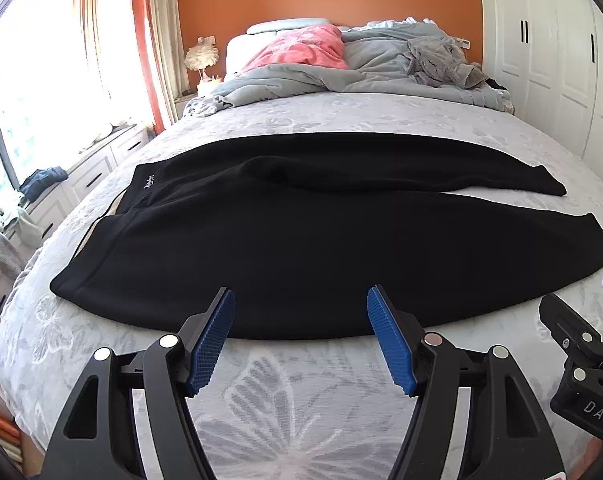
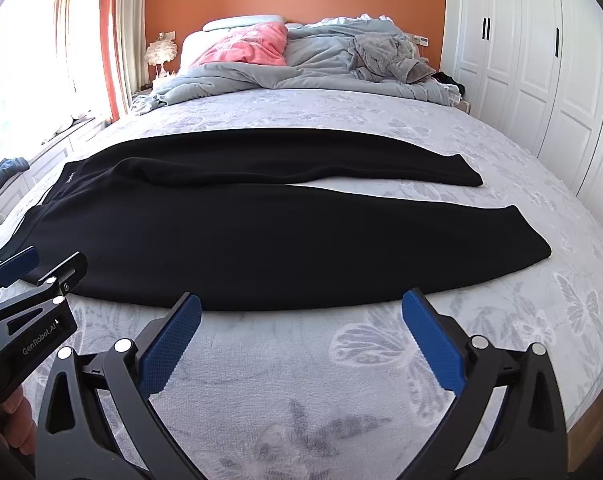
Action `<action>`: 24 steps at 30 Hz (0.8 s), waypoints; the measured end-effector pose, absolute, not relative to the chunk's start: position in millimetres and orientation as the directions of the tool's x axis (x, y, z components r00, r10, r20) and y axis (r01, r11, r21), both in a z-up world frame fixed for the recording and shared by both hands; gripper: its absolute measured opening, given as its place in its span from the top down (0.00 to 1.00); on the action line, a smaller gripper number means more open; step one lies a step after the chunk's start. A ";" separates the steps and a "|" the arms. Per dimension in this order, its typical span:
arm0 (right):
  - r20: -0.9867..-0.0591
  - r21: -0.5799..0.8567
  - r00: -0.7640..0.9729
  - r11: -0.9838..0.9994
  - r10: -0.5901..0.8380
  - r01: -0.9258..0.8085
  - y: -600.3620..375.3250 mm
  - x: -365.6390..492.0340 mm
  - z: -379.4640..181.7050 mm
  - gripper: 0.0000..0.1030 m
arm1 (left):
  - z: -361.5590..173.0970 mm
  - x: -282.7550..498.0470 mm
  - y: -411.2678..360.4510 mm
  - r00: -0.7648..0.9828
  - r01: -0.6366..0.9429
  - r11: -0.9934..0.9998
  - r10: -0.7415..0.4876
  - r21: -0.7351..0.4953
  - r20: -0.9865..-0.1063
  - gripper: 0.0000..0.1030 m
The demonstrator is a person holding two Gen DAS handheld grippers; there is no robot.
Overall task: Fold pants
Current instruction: 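Move both grippers open toward the waistband of the black pants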
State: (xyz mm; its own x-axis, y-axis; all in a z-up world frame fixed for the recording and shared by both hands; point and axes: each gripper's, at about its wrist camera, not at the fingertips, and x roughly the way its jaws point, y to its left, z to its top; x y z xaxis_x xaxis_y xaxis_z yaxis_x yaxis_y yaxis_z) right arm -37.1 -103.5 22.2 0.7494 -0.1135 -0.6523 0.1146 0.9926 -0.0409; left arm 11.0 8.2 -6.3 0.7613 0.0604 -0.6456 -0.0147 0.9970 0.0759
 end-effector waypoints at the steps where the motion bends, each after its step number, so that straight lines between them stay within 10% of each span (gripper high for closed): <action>1: -0.652 -0.039 0.749 0.993 -0.113 0.115 -103.8 -37.6 22.4 0.04 | -6.1 11.0 8.0 0.762 -0.015 0.997 0.059 0.075 -0.645 0.36; 24: -0.656 -0.037 0.747 0.993 -0.108 0.111 -103.7 -38.6 22.9 0.04 | -8.7 13.0 8.9 0.760 -0.024 0.997 0.067 0.075 -0.647 0.35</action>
